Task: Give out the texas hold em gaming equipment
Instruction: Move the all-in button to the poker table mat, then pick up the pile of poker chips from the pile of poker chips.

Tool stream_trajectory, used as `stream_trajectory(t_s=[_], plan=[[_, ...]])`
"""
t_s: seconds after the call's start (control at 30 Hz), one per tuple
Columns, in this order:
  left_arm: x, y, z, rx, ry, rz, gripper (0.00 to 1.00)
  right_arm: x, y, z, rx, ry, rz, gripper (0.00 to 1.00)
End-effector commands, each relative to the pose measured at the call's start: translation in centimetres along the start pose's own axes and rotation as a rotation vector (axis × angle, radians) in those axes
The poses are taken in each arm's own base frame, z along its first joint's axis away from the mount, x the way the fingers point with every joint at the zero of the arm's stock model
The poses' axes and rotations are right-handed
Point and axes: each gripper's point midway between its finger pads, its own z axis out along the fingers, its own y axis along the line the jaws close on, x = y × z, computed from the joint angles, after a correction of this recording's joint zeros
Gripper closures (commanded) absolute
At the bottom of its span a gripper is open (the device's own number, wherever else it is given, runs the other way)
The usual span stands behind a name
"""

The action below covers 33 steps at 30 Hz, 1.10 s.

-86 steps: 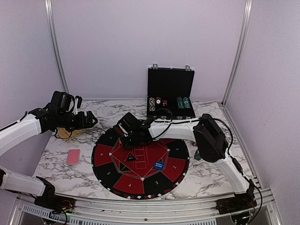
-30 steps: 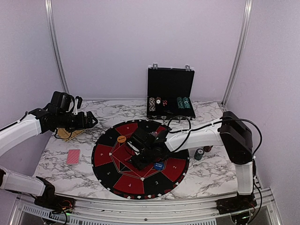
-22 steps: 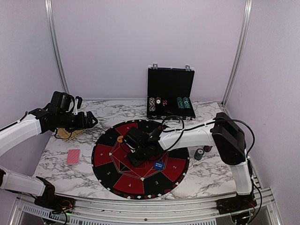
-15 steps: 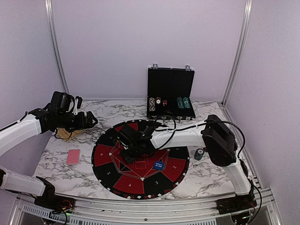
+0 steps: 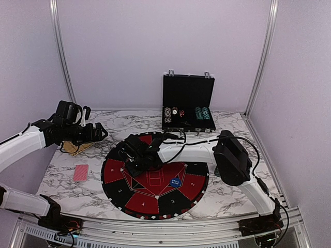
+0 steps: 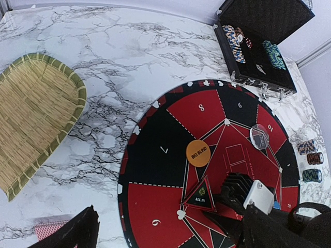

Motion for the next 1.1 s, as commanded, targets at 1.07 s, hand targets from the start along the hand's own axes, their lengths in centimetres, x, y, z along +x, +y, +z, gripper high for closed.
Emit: stream_trajectory(t_s=[1.07], plan=[[-0.2, -0.7, -0.3, 0.048, -0.010, 0.000, 0.01, 5.9, -17.9, -18.5, 0.245, -0.071, 0.323, 0.37]])
